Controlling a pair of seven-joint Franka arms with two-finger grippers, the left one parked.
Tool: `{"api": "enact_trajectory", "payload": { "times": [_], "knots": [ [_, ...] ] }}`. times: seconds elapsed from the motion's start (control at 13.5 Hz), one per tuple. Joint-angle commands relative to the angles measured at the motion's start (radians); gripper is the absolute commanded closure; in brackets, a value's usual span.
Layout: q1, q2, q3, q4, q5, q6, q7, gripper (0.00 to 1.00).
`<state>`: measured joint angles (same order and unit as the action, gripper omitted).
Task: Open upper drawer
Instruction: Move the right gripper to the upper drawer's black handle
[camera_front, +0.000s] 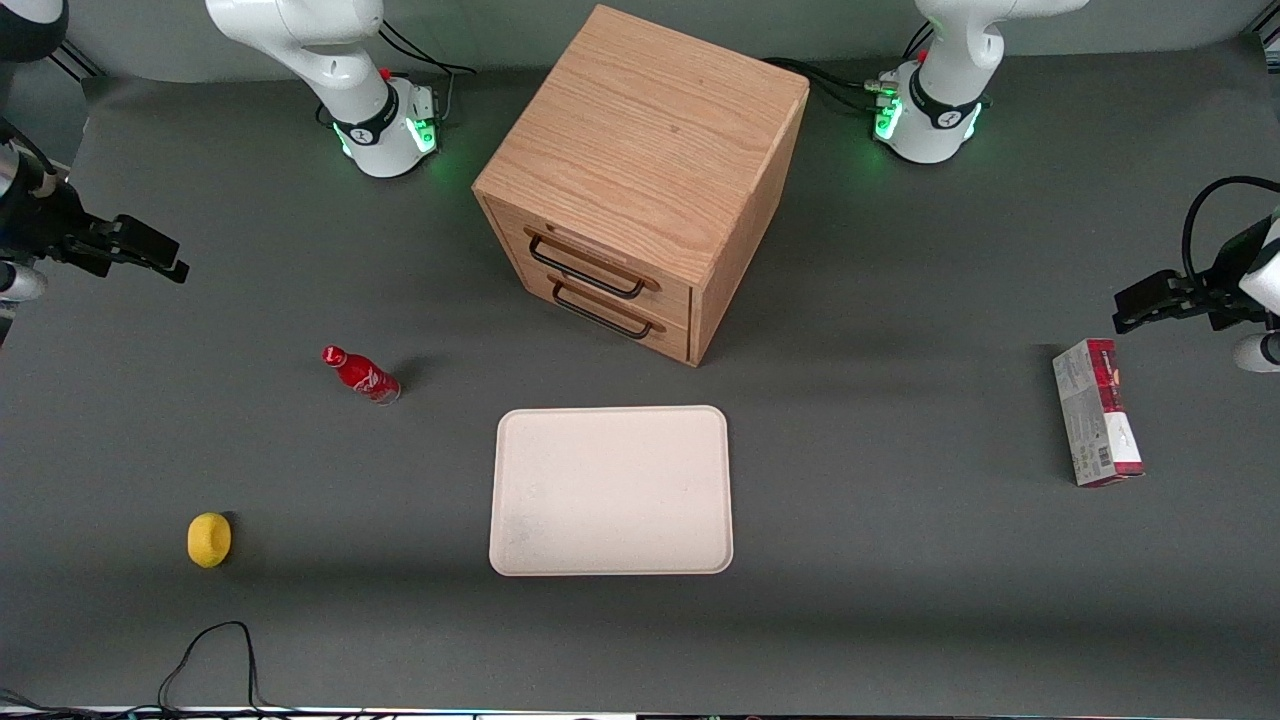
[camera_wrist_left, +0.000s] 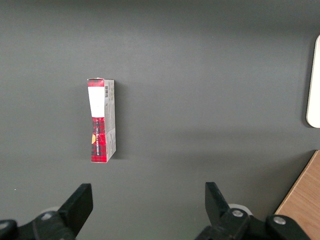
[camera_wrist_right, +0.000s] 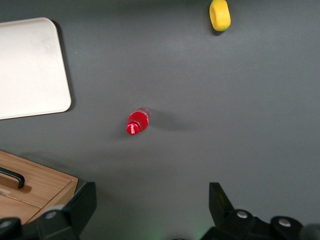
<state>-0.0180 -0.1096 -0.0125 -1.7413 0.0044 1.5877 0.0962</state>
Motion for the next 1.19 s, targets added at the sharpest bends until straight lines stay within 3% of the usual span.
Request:
{"api": "enact_trajectory", "payload": {
  "times": [0.0,0.15,0.22,0.52,0.67,0.89,1.11],
  "knots": [
    [0.007,0.019,0.0,0.006,-0.02,0.005,-0.012,0.0],
    [0.012,0.057,0.014,0.04,-0.009,0.005,-0.009,0.0],
    [0.012,0.098,0.073,0.064,0.017,0.006,-0.025,0.0],
    [0.013,0.247,0.415,0.21,0.035,0.014,-0.029,0.0],
    [0.015,0.323,0.541,0.282,0.035,0.014,-0.076,0.0],
    [0.016,0.356,0.66,0.296,0.009,0.014,-0.098,0.0],
    [0.026,0.393,0.714,0.281,-0.024,0.015,-0.116,0.0]
  ]
}}
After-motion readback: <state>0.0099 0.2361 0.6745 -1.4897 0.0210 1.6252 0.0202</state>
